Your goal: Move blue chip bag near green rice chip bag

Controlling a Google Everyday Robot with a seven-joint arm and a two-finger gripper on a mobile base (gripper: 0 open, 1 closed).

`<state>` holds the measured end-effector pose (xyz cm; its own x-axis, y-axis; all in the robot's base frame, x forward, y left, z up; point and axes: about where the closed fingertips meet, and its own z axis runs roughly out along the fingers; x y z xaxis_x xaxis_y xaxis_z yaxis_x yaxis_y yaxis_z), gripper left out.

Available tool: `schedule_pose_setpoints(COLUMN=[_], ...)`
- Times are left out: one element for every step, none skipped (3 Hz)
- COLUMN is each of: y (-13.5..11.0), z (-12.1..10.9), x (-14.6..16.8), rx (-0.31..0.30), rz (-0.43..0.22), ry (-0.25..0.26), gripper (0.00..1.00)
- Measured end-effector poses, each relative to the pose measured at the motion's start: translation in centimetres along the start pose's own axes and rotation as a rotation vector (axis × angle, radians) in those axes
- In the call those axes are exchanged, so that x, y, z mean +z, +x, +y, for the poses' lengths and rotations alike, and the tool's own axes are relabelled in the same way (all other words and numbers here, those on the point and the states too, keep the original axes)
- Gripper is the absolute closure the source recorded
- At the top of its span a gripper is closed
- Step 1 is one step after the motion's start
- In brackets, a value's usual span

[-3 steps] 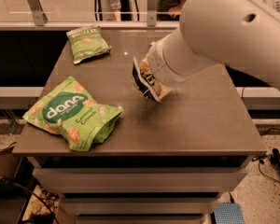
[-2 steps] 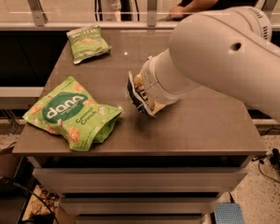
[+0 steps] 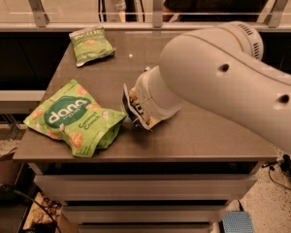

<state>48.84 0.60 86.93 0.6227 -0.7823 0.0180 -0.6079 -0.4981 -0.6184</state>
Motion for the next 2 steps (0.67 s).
schedule_pose_setpoints(y=[-0.01, -0.12], z=[-0.09, -0.17], x=[-0.18, -0.29], rx=[-0.002, -0.005], rz=[0.002, 0.004], ry=[0.002, 0.004], gripper=[0.82, 0.59])
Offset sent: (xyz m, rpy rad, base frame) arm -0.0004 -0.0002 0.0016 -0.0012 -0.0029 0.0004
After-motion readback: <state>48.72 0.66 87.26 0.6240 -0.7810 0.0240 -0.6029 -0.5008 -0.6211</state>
